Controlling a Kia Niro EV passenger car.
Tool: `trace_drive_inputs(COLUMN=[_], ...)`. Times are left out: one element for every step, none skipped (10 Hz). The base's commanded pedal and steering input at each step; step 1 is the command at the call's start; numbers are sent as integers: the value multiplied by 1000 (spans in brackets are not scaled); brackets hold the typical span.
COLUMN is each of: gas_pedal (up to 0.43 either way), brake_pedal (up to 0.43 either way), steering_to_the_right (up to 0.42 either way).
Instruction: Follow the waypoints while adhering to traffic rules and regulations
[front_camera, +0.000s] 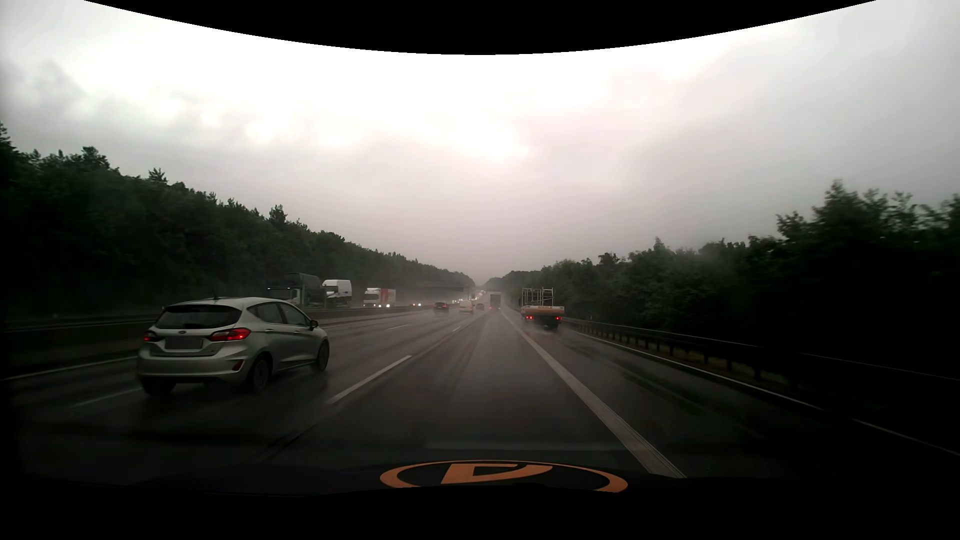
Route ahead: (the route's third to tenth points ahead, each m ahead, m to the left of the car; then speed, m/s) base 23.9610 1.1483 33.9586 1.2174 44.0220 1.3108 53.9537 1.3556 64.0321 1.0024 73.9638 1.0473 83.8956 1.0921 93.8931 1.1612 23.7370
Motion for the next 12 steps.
trace_drive_inputs(gas_pedal=[20, 28, 28, 28, 28, 39, 39, 47, 47, 47, 47, 47], brake_pedal=[0, 0, 0, 0, 0, 0, 0, 0, 0, 0, 0, 0], steering_to_the_right=[0, 0, 0, 0, 0, 0, 0, 0, 0, 0, 0, 0])
